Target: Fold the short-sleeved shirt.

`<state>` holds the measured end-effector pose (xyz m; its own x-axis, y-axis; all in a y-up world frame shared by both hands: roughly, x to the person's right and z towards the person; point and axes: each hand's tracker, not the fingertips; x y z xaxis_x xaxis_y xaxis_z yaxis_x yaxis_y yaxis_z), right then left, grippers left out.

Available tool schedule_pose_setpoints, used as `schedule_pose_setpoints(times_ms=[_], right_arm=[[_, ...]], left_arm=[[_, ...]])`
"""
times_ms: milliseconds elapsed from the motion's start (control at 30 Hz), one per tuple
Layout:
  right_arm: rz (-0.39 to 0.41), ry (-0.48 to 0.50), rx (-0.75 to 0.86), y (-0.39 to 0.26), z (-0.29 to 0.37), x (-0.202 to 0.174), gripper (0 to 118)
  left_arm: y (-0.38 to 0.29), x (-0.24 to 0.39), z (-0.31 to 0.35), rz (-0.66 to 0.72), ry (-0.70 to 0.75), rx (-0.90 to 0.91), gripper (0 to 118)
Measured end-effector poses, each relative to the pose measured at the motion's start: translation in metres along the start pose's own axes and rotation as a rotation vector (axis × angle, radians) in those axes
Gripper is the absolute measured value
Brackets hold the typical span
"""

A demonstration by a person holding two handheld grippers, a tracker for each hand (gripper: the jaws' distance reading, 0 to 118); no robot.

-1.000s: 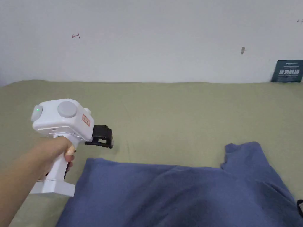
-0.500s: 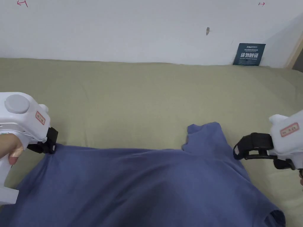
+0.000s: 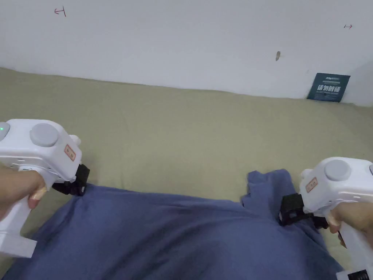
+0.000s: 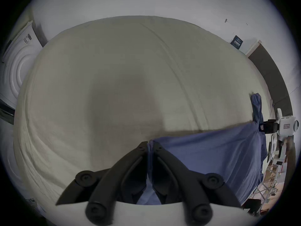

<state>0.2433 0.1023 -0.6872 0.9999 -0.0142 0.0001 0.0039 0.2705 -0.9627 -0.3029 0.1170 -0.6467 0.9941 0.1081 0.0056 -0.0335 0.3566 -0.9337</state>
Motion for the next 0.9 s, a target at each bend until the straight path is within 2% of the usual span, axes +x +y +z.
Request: schedule_pose_setpoints(times_ms=[33, 67, 100, 133, 267, 333, 433, 633, 733, 900], right_arm=[[-0.019, 0.008, 0.012, 0.001, 0.005, 0.002, 28], [-0.046, 0.028, 0.025, 0.002, 0.010, 0.003, 2], [-0.099, 0.059, 0.050, 0.003, 0.011, 0.002, 1], [-0.100, 0.052, 0.060, 0.000, 0.018, 0.004, 2], [-0.064, 0.064, 0.105, -0.005, 0.045, -0.002, 2], [-0.057, 0.105, 0.162, -0.006, 0.063, -0.003, 2], [-0.067, 0.155, 0.232, 0.002, 0.102, 0.000, 2], [-0.044, 0.192, 0.400, 0.023, 0.186, -0.003, 2], [-0.032, 0.201, 0.470, 0.040, 0.228, -0.006, 2], [0.017, 0.155, 0.603, 0.080, 0.289, -0.017, 2]], left_arm=[[0.000, 0.000, 0.000, 0.002, -0.002, 0.003, 5], [-0.001, -0.001, 0.000, 0.006, -0.007, 0.006, 5], [-0.002, -0.002, 0.001, 0.012, -0.013, 0.010, 5], [-0.004, -0.003, 0.003, 0.017, -0.014, 0.022, 5], [-0.006, -0.005, 0.020, 0.021, -0.035, 0.058, 5], [-0.004, -0.004, 0.036, 0.019, -0.037, 0.093, 5], [0.002, -0.005, 0.067, 0.010, -0.038, 0.167, 5], [0.027, -0.006, 0.148, 0.013, -0.035, 0.336, 5], [0.047, -0.005, 0.188, -0.007, -0.010, 0.399, 5], [0.092, -0.008, 0.244, -0.024, 0.033, 0.510, 5]])
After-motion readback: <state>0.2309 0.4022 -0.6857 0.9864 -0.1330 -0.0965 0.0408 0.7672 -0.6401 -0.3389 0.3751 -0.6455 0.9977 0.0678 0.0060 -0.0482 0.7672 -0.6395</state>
